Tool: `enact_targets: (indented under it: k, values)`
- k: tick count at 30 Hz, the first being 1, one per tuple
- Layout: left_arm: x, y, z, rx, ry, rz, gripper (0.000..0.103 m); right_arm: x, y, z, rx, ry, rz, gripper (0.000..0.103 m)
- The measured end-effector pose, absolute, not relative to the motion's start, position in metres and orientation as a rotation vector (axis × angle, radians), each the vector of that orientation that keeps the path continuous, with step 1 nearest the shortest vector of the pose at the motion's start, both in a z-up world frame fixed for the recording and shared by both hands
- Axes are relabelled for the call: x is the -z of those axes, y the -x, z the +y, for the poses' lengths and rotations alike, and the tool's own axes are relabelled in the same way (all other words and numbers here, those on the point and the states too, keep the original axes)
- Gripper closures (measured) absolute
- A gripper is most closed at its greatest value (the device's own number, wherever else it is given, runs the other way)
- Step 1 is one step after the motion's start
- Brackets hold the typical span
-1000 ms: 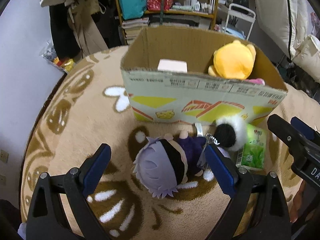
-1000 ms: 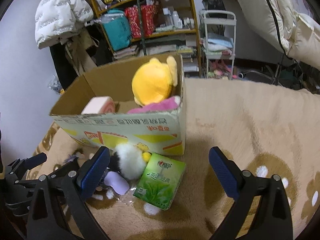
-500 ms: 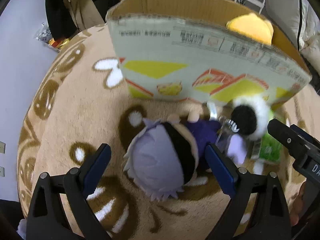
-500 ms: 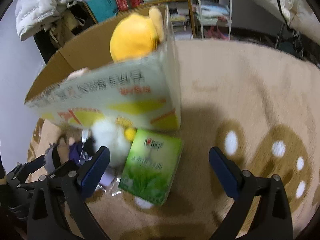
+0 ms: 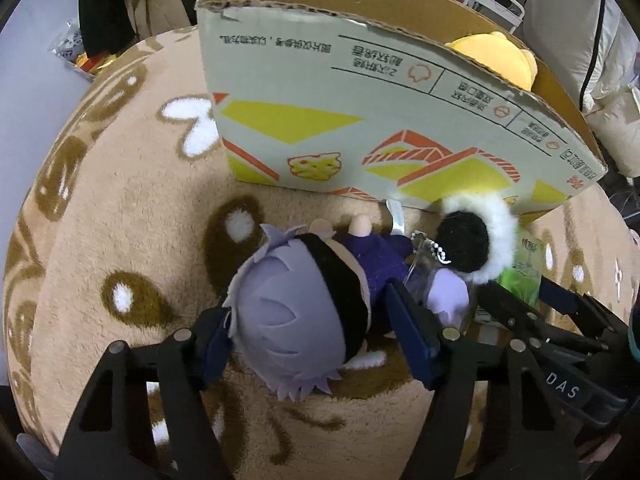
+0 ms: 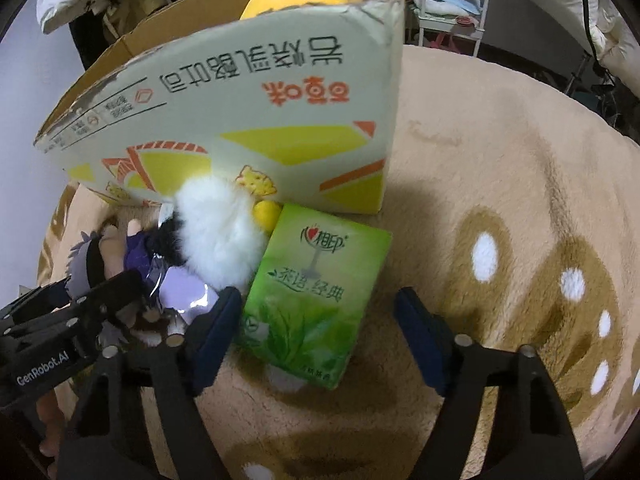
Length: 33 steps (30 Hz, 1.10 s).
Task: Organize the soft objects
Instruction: 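Grasp and lift the doll with the left gripper while the right gripper lifts the green tissue pack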
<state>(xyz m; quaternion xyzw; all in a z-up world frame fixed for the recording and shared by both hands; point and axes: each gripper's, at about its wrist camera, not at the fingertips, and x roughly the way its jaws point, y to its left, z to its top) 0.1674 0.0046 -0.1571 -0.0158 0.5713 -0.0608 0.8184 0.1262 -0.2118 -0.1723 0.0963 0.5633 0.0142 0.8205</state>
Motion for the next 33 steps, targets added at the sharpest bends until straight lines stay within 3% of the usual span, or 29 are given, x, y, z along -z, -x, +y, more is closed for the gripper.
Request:
enact_targets:
  k: [4, 10, 23, 33]
  values:
    - [0.158, -0.162, 0.0, 0.127, 0.011, 1.213, 0.035, 0.172, -0.127, -0.209, -0.036, -0.199, 1.2, 0.033]
    - [0.153, -0.155, -0.011, 0.118, -0.001, 1.202, 0.043, 0.167, -0.129, -0.195, -0.029, -0.162, 1.19, 0.036]
    - [0.134, -0.138, -0.024, 0.111, -0.065, 1.147, 0.048, 0.142, -0.116, -0.196, -0.044, -0.199, 1.128, 0.037]
    - [0.077, -0.095, -0.028, 0.089, -0.112, 0.941, 0.048, 0.09, -0.08, -0.22, -0.056, -0.226, 0.973, 0.037]
